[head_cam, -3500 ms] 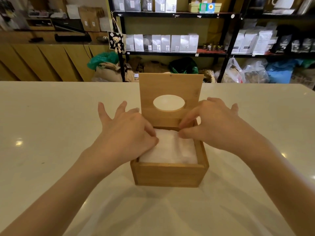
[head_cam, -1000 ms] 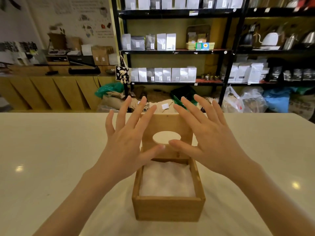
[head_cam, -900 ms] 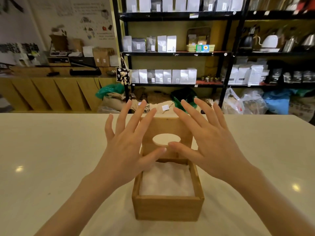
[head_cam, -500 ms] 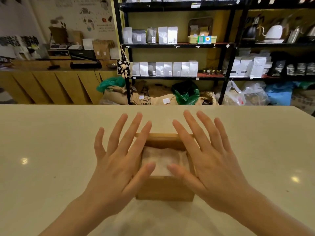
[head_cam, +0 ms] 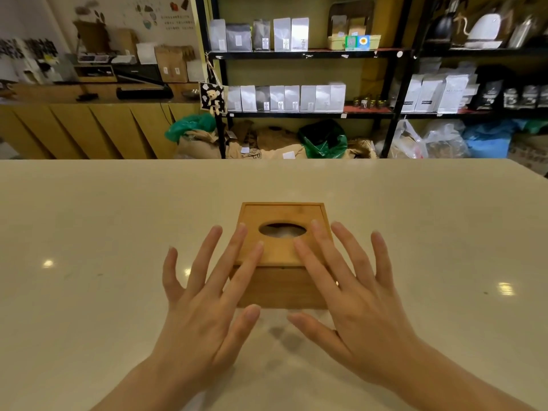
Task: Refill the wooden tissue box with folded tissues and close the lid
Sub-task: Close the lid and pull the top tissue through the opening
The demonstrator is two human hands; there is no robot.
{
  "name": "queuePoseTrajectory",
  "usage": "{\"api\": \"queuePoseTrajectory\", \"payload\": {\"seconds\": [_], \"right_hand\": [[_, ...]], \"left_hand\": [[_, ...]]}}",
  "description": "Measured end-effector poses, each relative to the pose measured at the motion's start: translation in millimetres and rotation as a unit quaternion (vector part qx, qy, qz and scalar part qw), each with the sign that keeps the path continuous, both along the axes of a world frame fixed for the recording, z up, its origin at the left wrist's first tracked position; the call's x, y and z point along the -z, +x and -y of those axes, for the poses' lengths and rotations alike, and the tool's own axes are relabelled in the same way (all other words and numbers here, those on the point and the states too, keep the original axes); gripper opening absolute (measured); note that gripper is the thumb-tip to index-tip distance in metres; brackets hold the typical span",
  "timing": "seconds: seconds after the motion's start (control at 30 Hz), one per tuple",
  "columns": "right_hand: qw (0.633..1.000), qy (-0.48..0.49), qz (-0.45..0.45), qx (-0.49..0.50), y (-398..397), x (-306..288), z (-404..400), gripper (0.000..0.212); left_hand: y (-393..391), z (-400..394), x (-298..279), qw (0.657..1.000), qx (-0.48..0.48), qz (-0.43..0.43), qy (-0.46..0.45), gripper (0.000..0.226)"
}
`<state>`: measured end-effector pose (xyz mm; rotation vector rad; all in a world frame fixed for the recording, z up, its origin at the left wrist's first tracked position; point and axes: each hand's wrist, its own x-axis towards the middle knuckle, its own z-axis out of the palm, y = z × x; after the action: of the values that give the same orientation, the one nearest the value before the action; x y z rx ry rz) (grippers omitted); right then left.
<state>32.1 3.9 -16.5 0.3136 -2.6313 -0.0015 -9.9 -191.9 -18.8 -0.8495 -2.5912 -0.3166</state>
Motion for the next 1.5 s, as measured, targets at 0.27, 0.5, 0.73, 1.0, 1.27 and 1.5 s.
{"api": "queuePoseTrajectory", "payload": {"seconds": [0.27,0.5,0.73,1.0,1.27,1.5], "right_hand": [[1.0,-0.014,0.013,-0.005,1.5,0.4,1.0,0.065],[0.997,-0.037,-0.058,-0.042,-13.0,-19.0,-3.9,0.054],[0.993,-0.09,0.027,-0.071,-49.7,-57.6,-7.5,0.043],[0.975,-0.02,0.179,-0.13,-93.5,-78.9,-6.6,0.02],[0.94,0.162,0.26,-0.154,-113.6,-88.6,10.8,0.027],[0.941,0.188,0.233,-0.156,-115.4,-85.6,14.1,0.022]], "left_hand": [[-0.9,1.9,3.4,1.0,0.024,0.019,-0.003,0.057],[-10.3,-0.1,-21.0,0.995,0.074,0.027,0.063,0.06],[-48.1,-6.5,-56.7,0.99,0.087,0.035,0.104,0.045],[-77.8,-10.6,-48.0,0.989,0.093,0.116,0.027,0.074],[-80.4,-9.9,-48.0,0.97,0.092,0.196,-0.115,0.077],[-80.4,-11.7,-49.4,0.963,0.078,0.227,-0.124,0.079]]}}
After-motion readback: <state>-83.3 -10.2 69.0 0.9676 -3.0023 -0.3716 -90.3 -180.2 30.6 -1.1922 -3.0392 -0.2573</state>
